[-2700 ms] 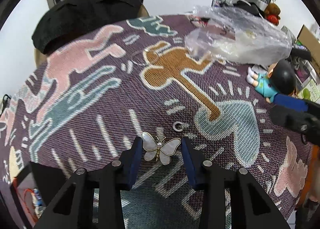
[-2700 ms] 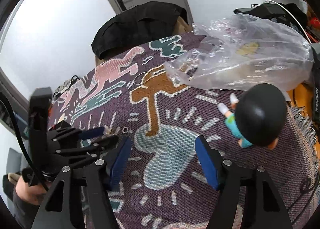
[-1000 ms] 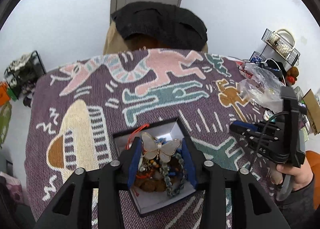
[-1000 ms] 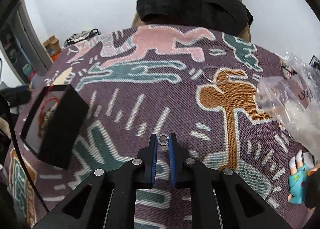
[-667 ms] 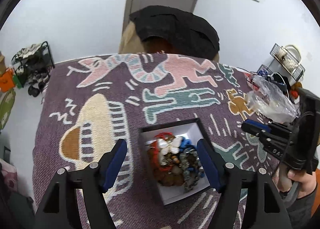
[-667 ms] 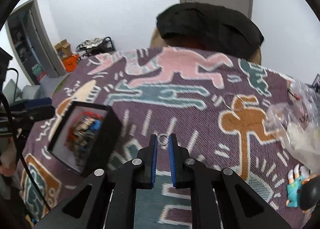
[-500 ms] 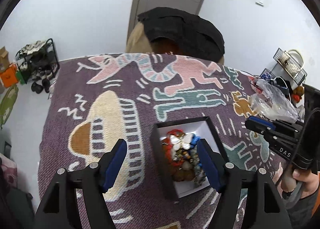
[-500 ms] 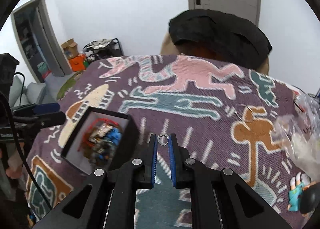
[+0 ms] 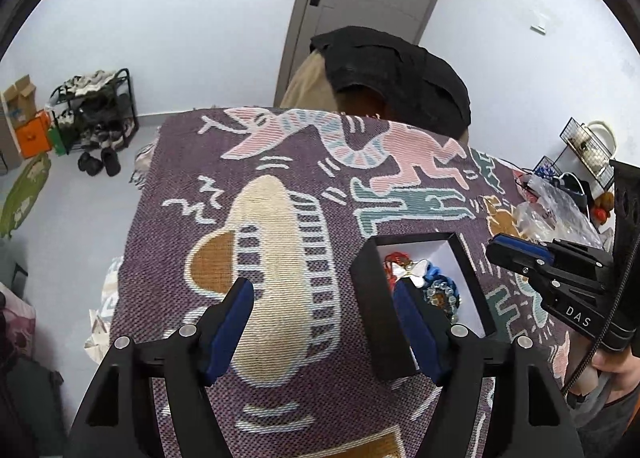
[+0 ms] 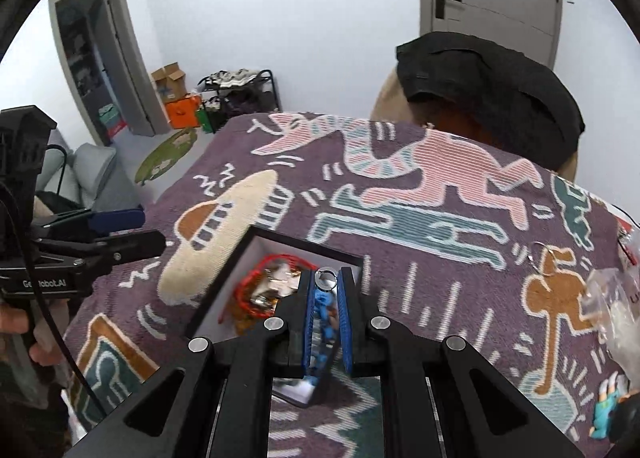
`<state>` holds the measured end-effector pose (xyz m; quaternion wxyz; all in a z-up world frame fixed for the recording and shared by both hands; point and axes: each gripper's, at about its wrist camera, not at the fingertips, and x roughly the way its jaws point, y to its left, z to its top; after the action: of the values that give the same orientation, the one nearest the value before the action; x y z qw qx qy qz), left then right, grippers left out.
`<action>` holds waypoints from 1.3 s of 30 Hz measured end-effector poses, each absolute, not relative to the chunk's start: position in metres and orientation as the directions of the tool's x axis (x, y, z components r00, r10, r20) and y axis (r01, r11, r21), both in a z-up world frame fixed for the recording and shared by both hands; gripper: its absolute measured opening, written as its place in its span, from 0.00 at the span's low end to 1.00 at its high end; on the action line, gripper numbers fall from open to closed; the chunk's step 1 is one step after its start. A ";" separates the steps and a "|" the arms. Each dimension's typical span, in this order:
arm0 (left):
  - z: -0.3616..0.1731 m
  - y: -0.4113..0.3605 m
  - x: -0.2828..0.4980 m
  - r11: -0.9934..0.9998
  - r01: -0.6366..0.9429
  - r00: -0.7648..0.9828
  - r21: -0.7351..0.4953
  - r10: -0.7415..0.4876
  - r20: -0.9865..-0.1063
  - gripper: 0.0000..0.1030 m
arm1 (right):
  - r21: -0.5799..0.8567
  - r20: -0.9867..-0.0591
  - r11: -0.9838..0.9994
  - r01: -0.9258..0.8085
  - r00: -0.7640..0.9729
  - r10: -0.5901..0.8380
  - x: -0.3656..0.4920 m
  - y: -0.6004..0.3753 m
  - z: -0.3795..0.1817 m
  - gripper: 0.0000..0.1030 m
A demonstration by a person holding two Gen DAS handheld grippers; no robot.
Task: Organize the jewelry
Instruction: 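Lower the small ring into the black box and open the right gripper, then move the right tool to the silver hoop ring and close on it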
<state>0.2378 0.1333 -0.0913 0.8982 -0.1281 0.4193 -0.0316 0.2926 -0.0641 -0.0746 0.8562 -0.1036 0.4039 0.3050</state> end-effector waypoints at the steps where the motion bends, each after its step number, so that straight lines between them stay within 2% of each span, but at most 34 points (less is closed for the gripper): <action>1: -0.091 0.135 0.237 0.965 -0.052 0.649 -0.257 -0.163 -0.744 0.71 | 0.072 -0.753 0.786 -0.614 0.483 0.446 0.291 -0.060 -0.074 0.12; 5: -0.091 0.139 0.235 0.965 -0.059 0.651 -0.255 -0.156 -0.743 0.71 | 0.093 -0.754 0.784 -0.613 0.472 0.458 0.292 -0.054 -0.074 0.13; 7: -0.091 0.139 0.234 0.965 -0.062 0.653 -0.256 -0.155 -0.742 0.71 | 0.105 -0.761 0.789 -0.606 0.462 0.456 0.296 -0.055 -0.074 0.39; 8: -0.091 0.138 0.235 0.964 -0.062 0.653 -0.257 -0.156 -0.741 0.71 | 0.101 -0.760 0.796 -0.597 0.470 0.449 0.296 -0.057 -0.073 0.67; 9: -0.091 0.138 0.235 0.964 -0.061 0.653 -0.258 -0.157 -0.741 0.71 | 0.096 -0.752 0.802 -0.590 0.485 0.447 0.296 -0.060 -0.072 0.78; 19: -0.093 0.123 0.245 0.962 -0.049 0.659 -0.267 -0.170 -0.733 0.79 | 0.092 -0.751 0.865 -0.493 0.536 0.386 0.316 -0.114 -0.068 0.78; 34: -0.102 0.122 0.253 0.952 -0.089 0.660 -0.293 -0.164 -0.733 0.80 | 0.134 -0.785 0.936 -0.327 0.541 0.301 0.368 -0.189 -0.075 0.78; 39: -0.106 0.129 0.253 0.948 -0.115 0.667 -0.298 -0.149 -0.730 0.80 | 0.103 -0.812 0.953 -0.284 0.530 0.245 0.393 -0.201 -0.086 0.78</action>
<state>0.2527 0.1288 -0.1063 0.8985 -0.1616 0.4079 -0.0096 0.3928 -0.2009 -0.0864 0.8743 -0.0210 0.4607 0.1514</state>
